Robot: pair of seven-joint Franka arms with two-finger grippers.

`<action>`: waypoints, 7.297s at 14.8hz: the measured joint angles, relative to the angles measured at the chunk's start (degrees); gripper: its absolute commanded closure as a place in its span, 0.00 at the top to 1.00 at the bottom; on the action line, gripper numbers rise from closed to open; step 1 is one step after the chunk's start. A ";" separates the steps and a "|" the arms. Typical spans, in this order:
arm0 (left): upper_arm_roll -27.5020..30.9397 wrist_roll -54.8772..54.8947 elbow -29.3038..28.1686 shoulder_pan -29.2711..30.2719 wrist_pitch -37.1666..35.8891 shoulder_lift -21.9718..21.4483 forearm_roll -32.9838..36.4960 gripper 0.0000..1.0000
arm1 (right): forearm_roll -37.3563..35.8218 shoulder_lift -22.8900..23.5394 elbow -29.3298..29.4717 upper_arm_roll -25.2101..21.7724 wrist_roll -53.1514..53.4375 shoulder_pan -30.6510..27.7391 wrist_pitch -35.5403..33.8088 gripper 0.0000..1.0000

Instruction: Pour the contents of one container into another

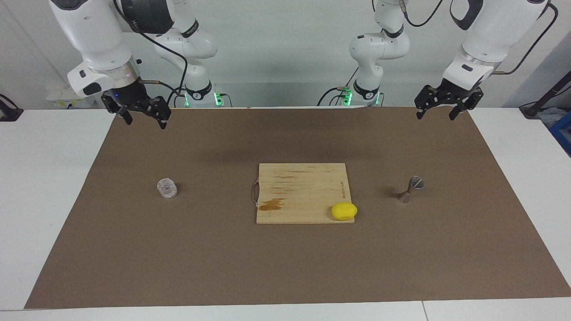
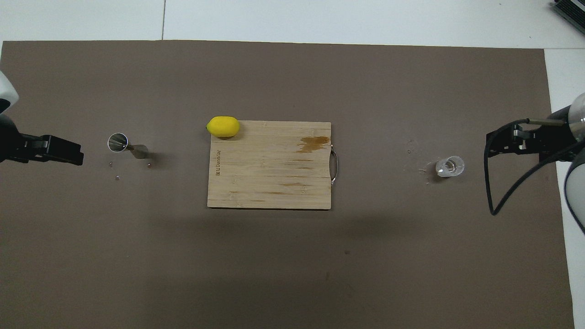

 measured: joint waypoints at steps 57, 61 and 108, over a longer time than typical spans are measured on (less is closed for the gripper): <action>1.54 -57.89 -21.65 24.15 14.09 10.65 -51.08 1.00 | 0.00 0.00 0.00 0.00 0.00 0.00 0.00 1.00; 1.05 -57.84 -27.53 24.59 18.01 10.49 -57.15 1.00 | 0.00 0.00 0.00 0.00 0.00 0.00 0.00 1.00; 0.54 -56.73 -28.47 17.93 29.19 15.05 -68.91 0.42 | 0.00 0.00 0.00 0.00 0.00 0.00 0.00 1.00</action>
